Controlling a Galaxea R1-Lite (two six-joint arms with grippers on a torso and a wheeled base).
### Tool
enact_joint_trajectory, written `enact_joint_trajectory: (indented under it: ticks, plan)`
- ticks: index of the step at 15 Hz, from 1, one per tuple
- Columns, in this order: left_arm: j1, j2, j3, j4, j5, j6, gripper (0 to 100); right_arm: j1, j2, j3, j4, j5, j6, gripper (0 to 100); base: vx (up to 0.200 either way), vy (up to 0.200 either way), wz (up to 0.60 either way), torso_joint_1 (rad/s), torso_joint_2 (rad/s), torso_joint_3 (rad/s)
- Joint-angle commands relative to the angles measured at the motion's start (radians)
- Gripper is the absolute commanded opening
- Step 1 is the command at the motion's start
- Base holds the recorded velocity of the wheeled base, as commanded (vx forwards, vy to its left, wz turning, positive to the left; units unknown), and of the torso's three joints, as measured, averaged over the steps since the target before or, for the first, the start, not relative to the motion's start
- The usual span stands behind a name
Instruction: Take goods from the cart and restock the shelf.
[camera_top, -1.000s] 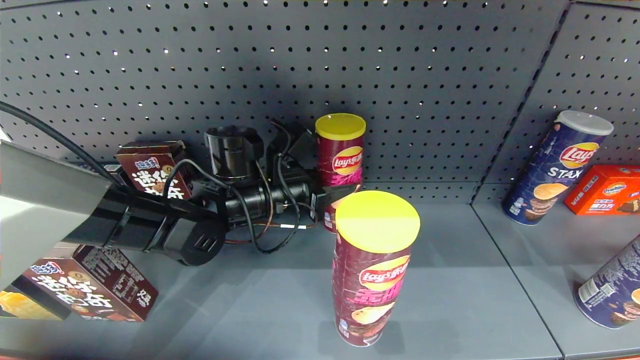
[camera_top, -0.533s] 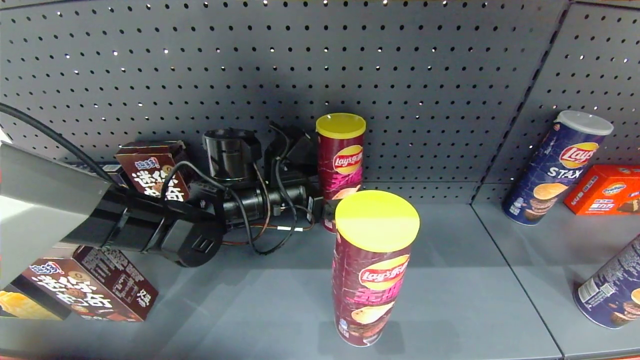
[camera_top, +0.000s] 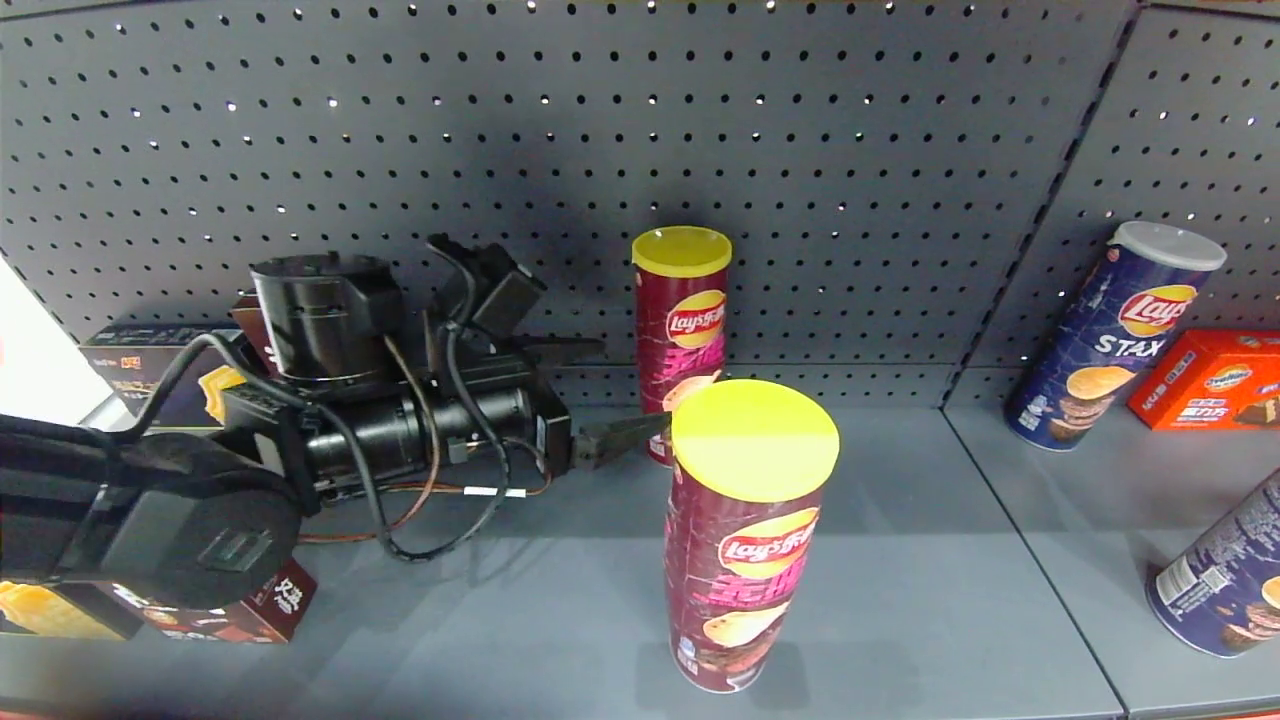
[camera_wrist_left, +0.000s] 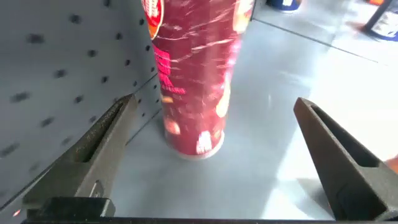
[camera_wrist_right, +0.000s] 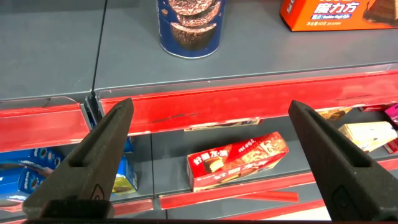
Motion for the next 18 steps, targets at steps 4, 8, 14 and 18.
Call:
enact_joint_trajectory:
  ticks: [4, 8, 14, 18]
  plan:
    - [0.010, -0.171, 0.043, 0.022, 0.005, -0.015, 100, 0.000, 0.002, 0.000, 0.000, 0.000, 0.000, 100, 0.000, 0.000, 0.00, 0.000, 0.00, 0.000]
    - [0.020, -0.297, 0.049, 0.154, 0.022, -0.038, 100, 0.000, 0.002, 0.000, 0.000, 0.000, 0.000, 100, 0.000, 0.000, 0.00, 0.000, 0.00, 0.000]
    - [0.025, -0.722, 0.207, 0.384, 0.059, -0.082, 100, 0.000, 0.002, 0.000, 0.000, 0.000, 0.000, 100, 0.000, 0.000, 0.00, 0.000, 0.00, 0.000]
    - [0.020, -1.021, 0.218, 0.596, 0.094, -0.081, 100, 0.000, 0.002, 0.000, 0.000, 0.000, 0.000, 100, 0.000, 0.000, 0.00, 0.000, 0.00, 0.000]
